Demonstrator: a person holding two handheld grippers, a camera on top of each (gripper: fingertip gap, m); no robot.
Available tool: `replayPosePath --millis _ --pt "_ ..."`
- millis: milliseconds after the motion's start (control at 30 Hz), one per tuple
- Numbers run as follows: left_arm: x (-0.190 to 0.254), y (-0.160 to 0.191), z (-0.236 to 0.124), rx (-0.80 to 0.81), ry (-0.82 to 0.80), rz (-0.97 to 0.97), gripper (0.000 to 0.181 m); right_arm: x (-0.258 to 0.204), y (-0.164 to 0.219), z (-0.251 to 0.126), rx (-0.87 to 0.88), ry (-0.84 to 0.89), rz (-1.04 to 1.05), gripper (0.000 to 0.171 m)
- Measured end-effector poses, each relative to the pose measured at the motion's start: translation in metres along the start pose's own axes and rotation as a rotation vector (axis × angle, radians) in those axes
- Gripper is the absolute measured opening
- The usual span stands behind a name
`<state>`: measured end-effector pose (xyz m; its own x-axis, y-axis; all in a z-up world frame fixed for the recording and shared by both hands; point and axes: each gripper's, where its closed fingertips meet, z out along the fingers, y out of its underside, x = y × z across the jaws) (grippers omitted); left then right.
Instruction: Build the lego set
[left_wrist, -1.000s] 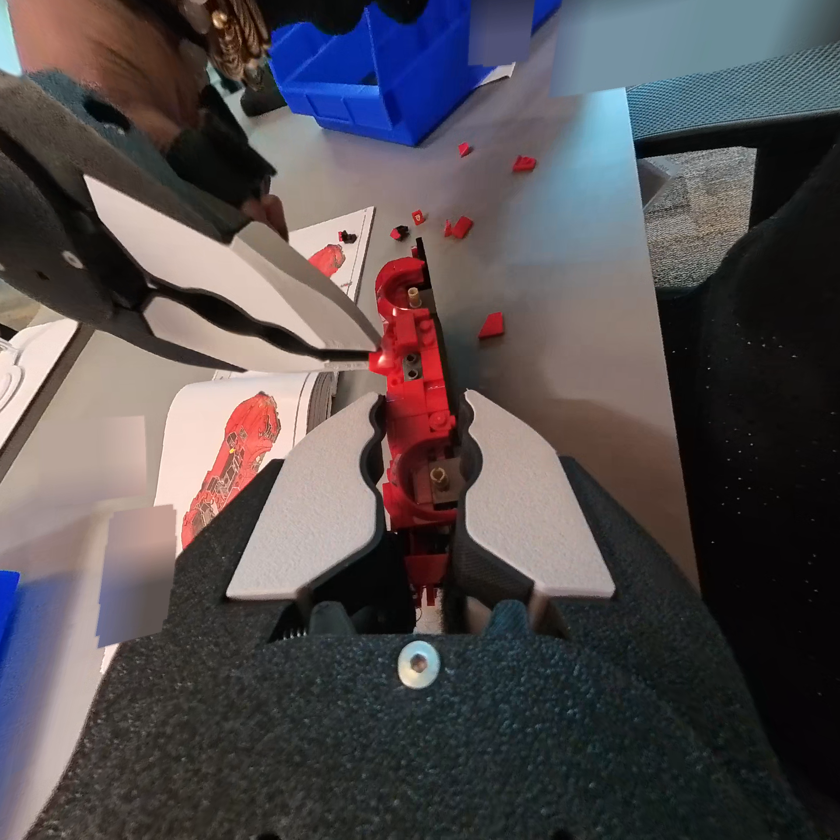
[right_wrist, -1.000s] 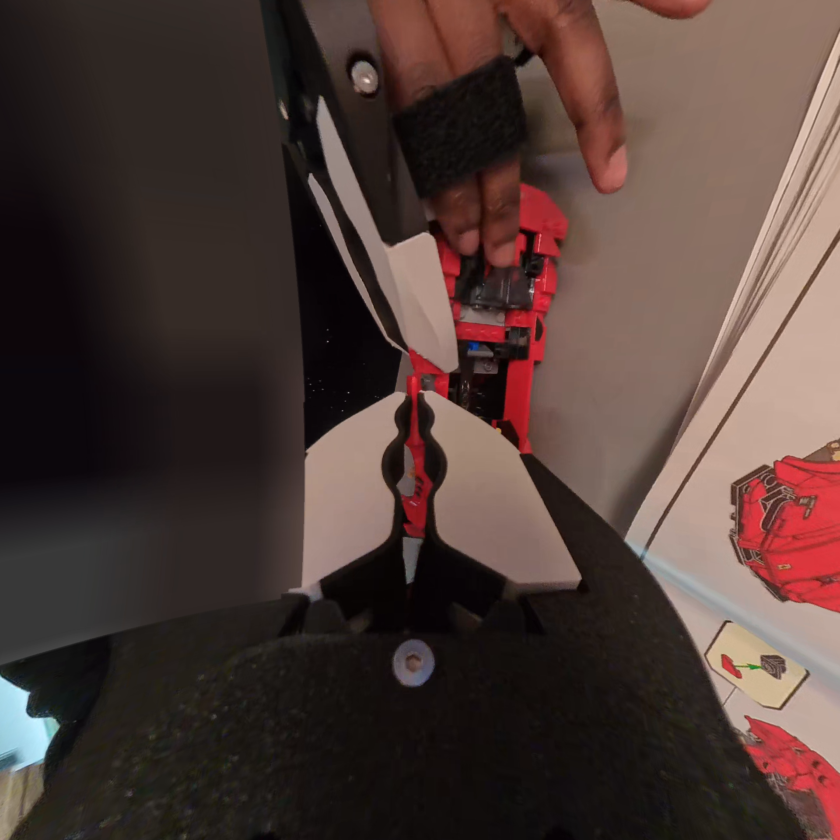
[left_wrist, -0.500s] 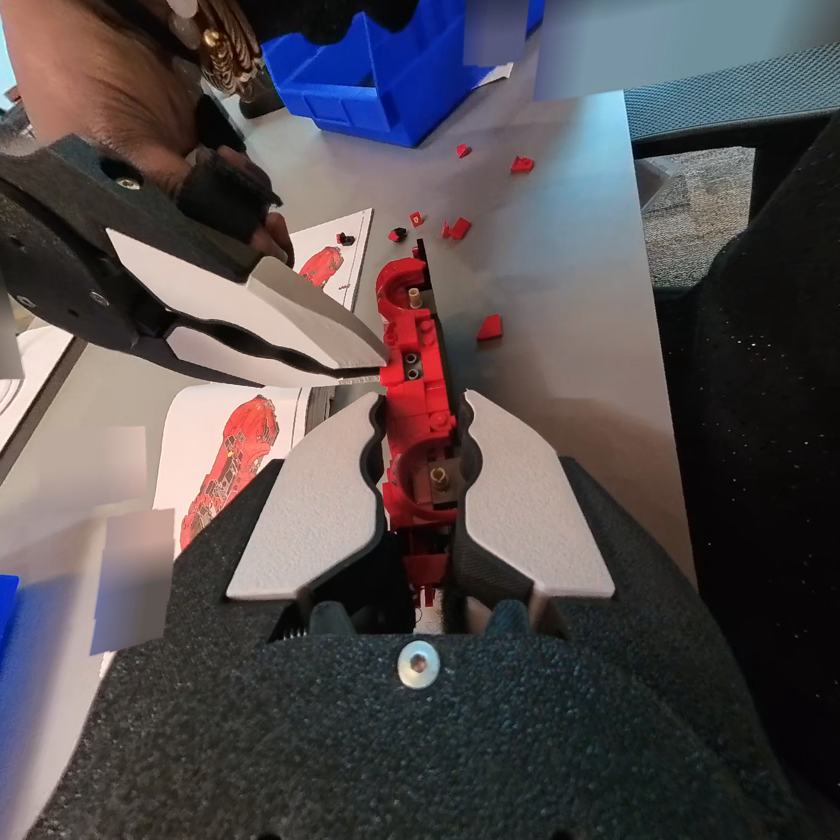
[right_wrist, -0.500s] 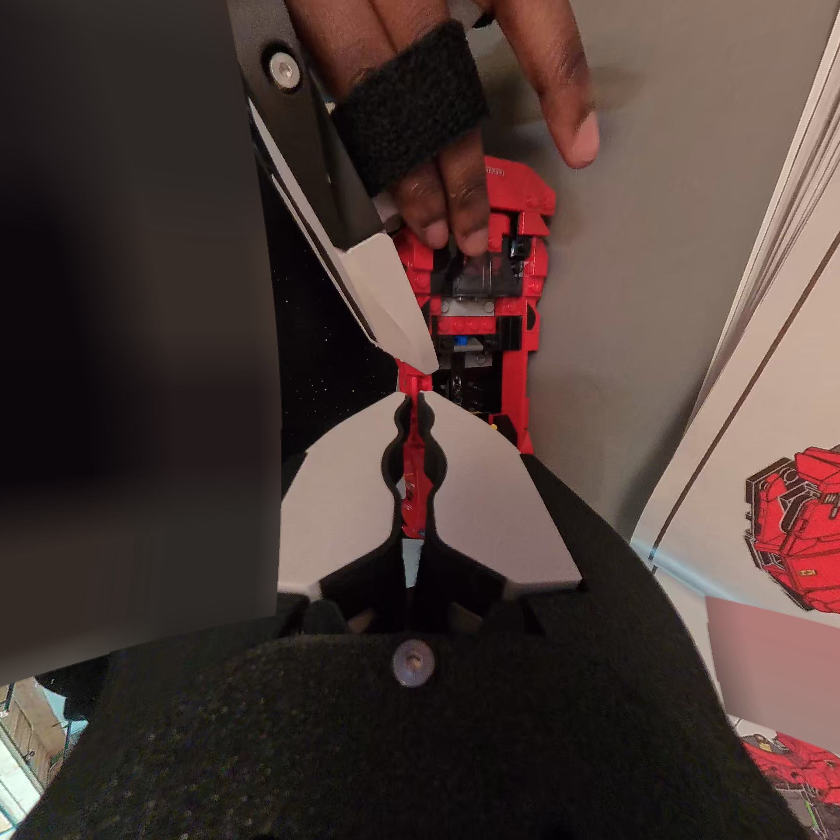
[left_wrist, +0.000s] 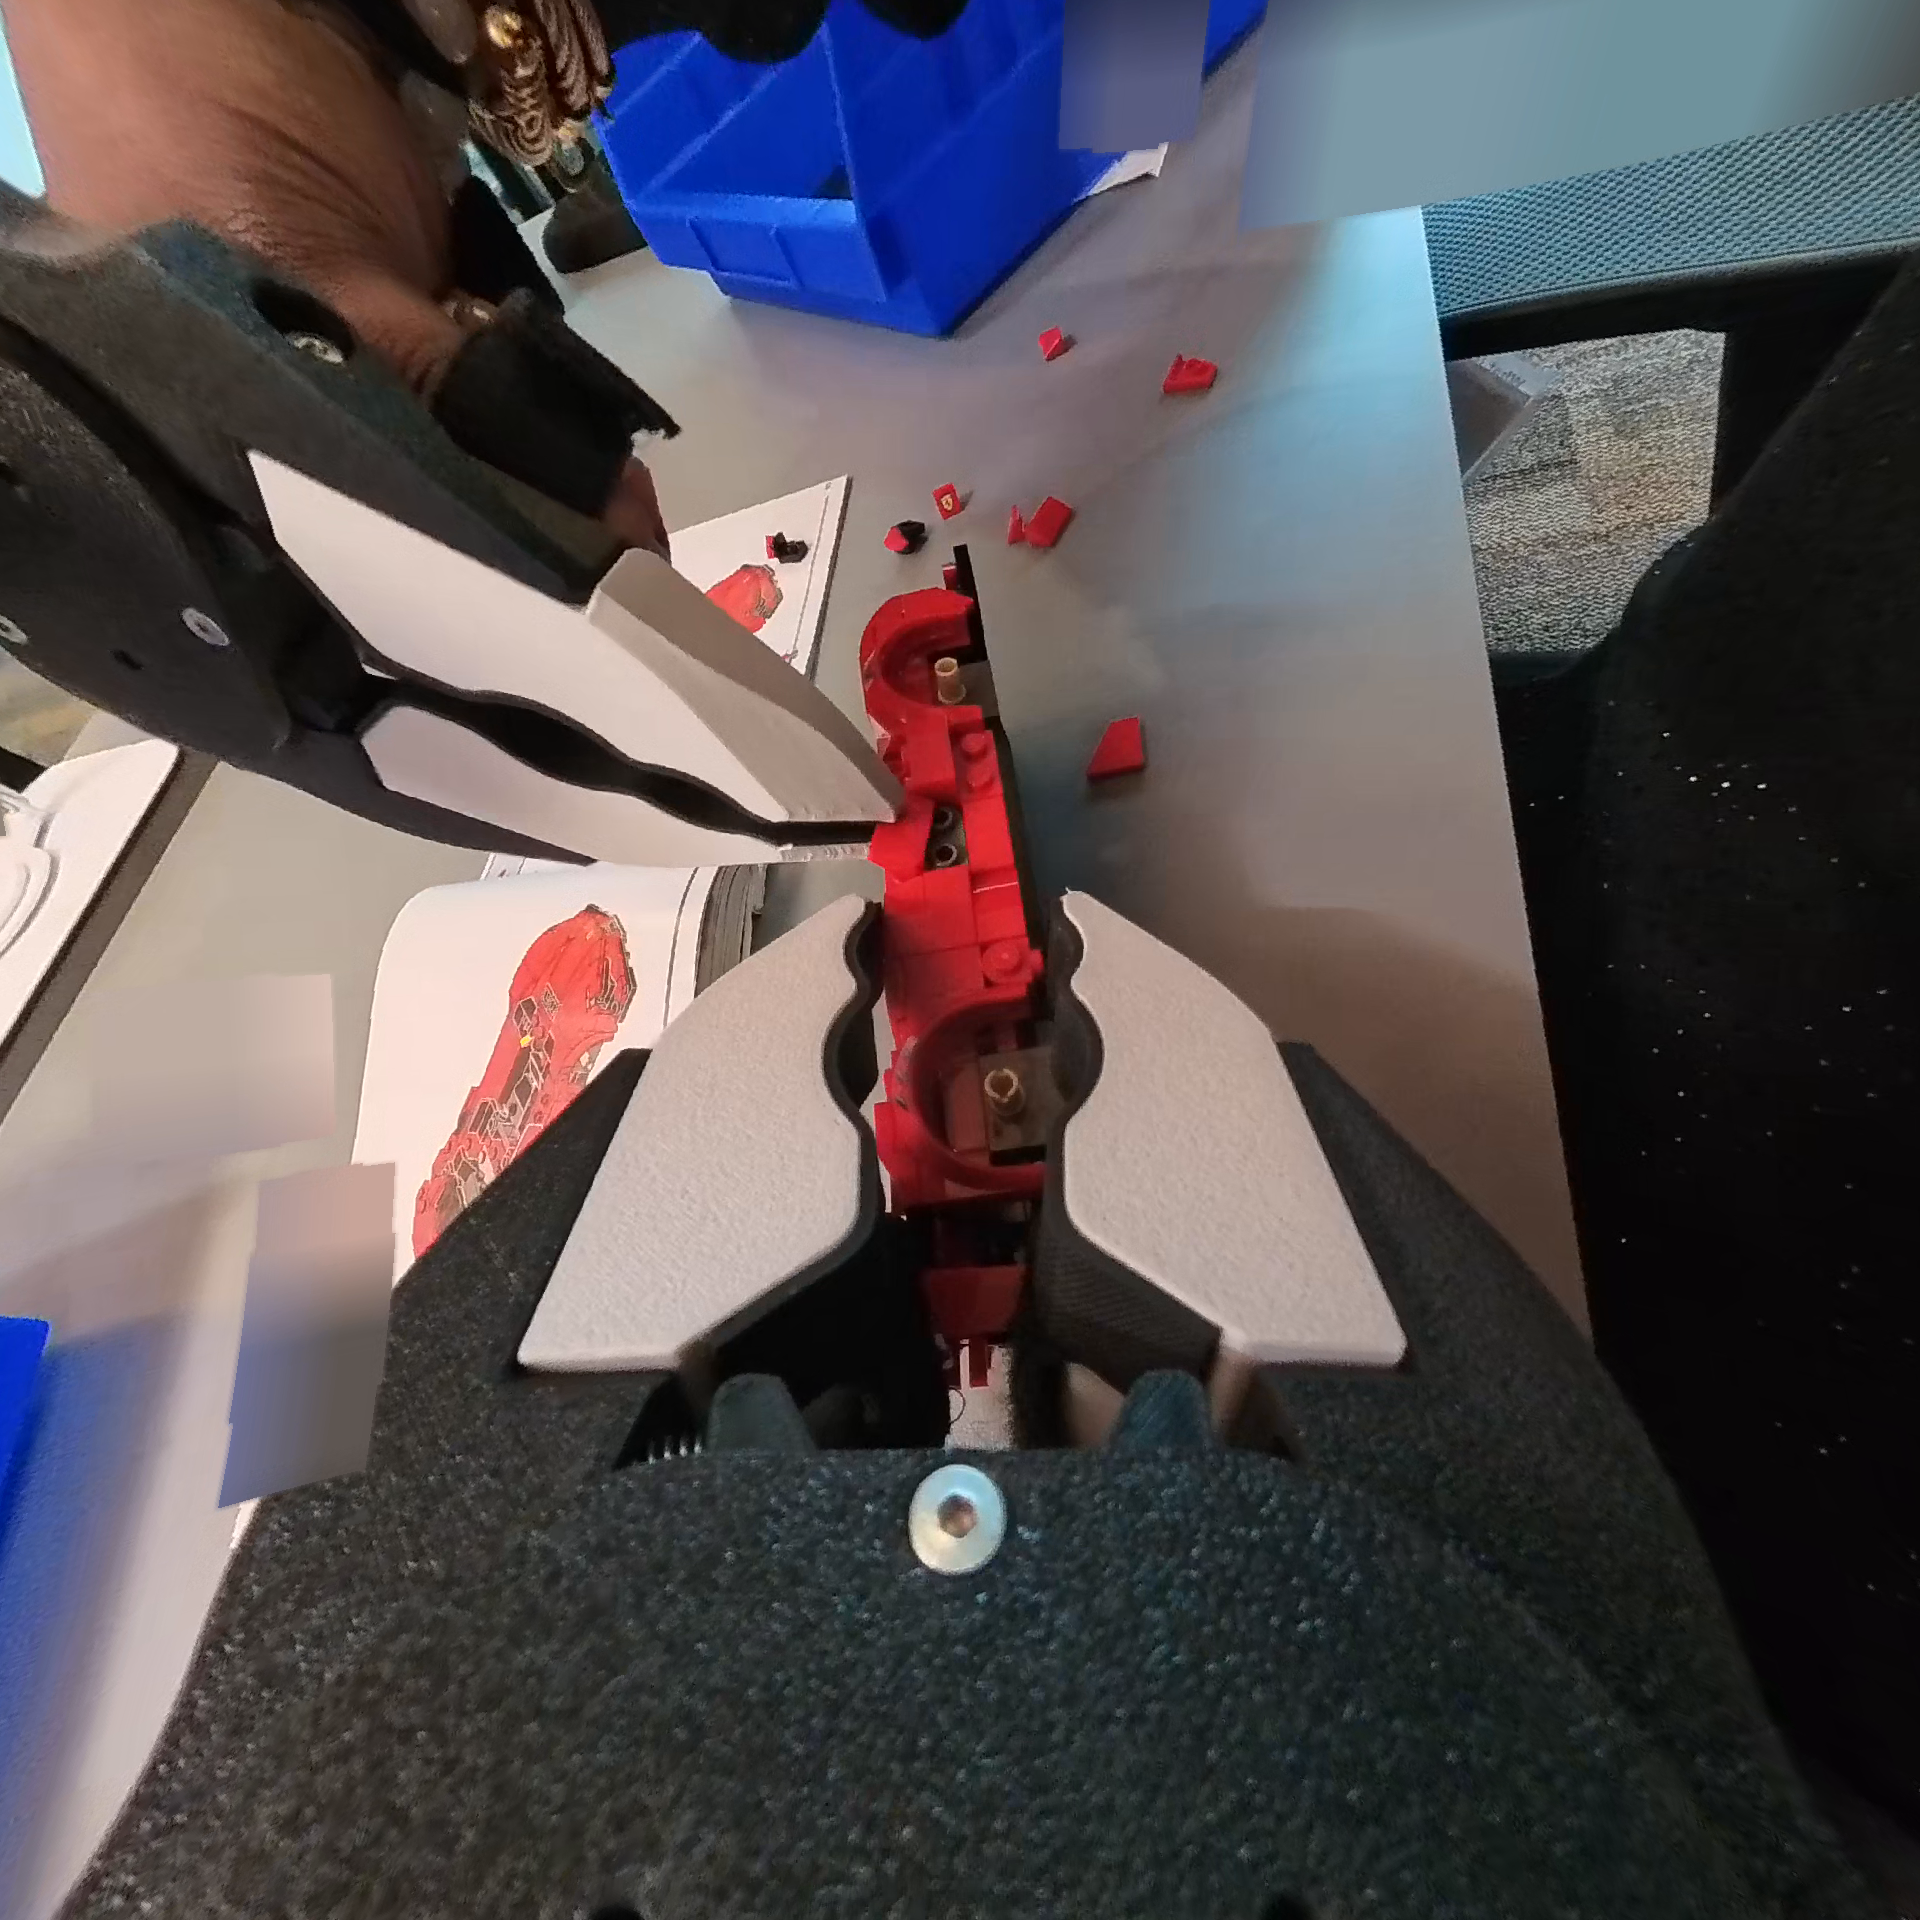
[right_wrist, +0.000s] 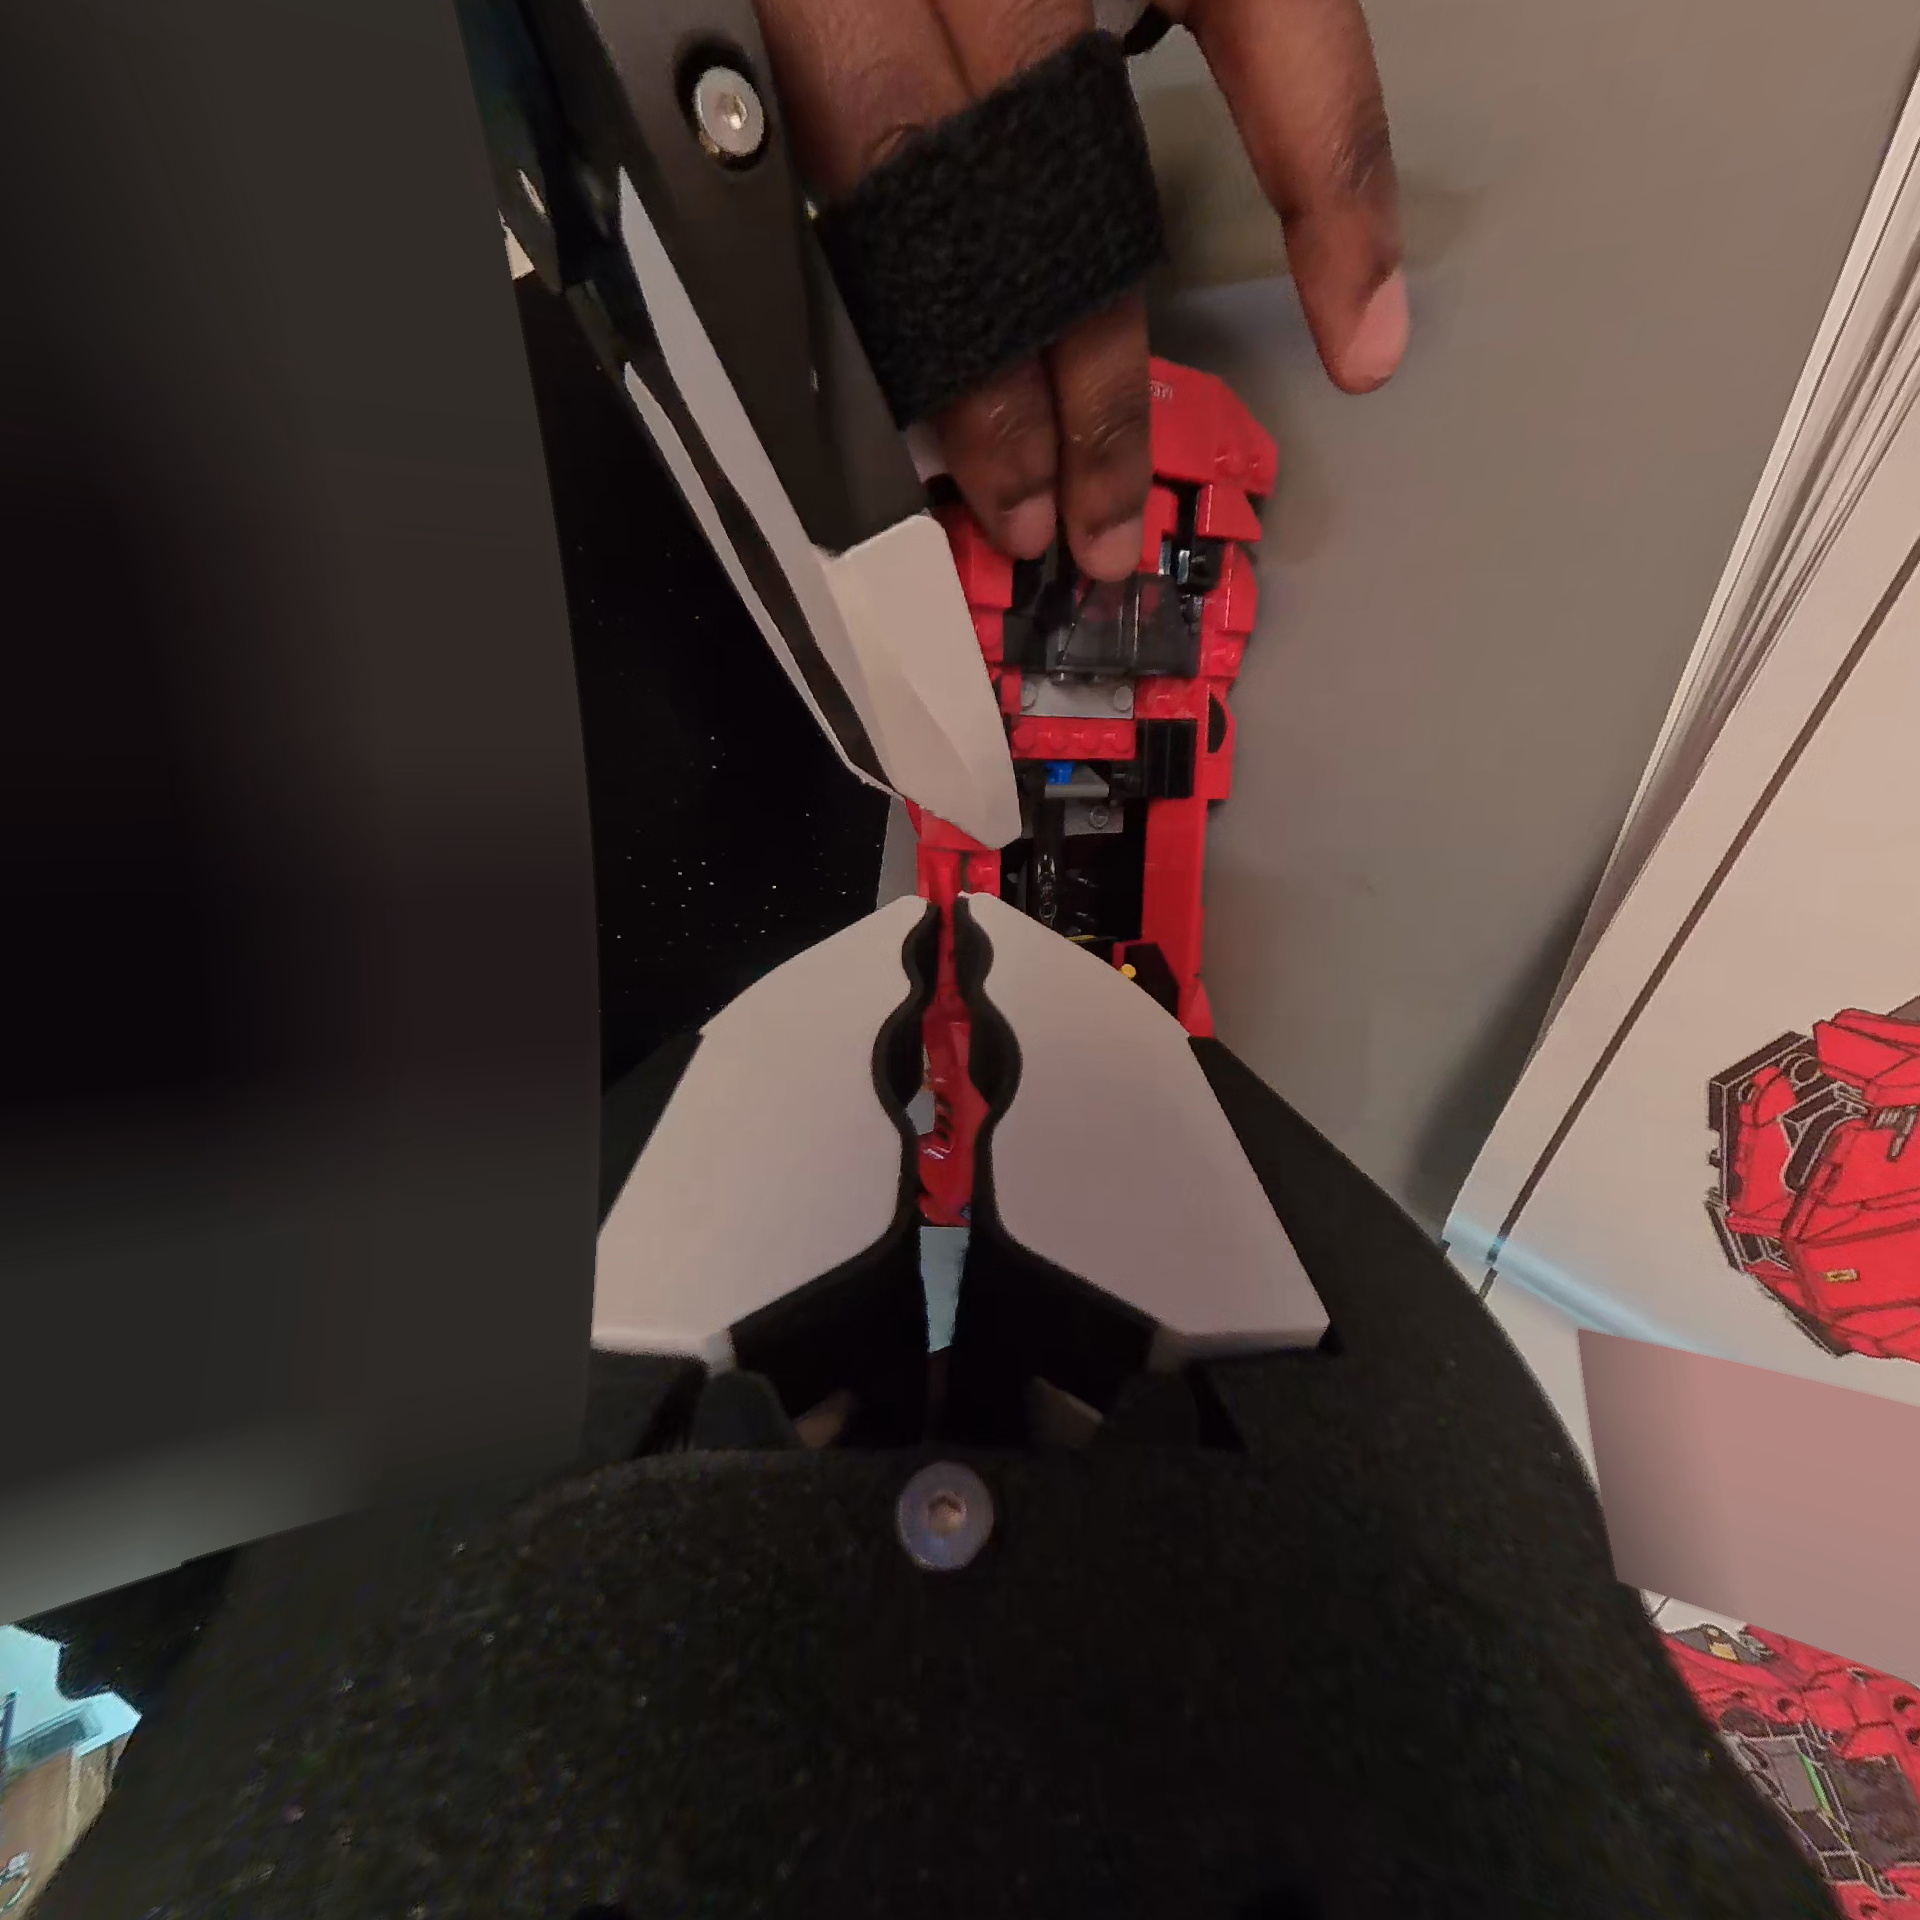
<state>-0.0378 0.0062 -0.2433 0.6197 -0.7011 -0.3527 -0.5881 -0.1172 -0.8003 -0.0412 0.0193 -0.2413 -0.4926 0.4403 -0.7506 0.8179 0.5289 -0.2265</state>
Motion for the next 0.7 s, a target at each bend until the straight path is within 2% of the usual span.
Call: replayPosePath --millis 133,267,333,467,567,700 --pt "0.000 0.000 0.000 0.001 -0.003 -0.003 0.030 -0.001 0.000 -0.005 0.046 0.013 -0.019 0.002" --pt "0.000 0.000 0.000 0.003 -0.005 -0.005 0.030 -0.008 0.003 -0.027 0.276 0.063 -0.017 0.002" --pt "0.000 0.000 -0.001 0.007 -0.005 -0.004 0.029 0.006 0.013 -0.043 0.438 0.149 0.055 0.002" --pt "0.000 0.000 0.000 0.010 -0.006 -0.006 0.029 0.062 0.055 -0.065 0.706 0.356 0.335 0.002" --pt "0.000 0.000 -0.001 0.008 -0.006 -0.006 0.030 0.084 0.076 -0.063 0.787 0.408 0.452 0.002" --pt "0.000 0.000 0.000 0.003 -0.005 -0.008 0.030 0.100 0.089 -0.063 0.801 0.494 0.511 0.003"
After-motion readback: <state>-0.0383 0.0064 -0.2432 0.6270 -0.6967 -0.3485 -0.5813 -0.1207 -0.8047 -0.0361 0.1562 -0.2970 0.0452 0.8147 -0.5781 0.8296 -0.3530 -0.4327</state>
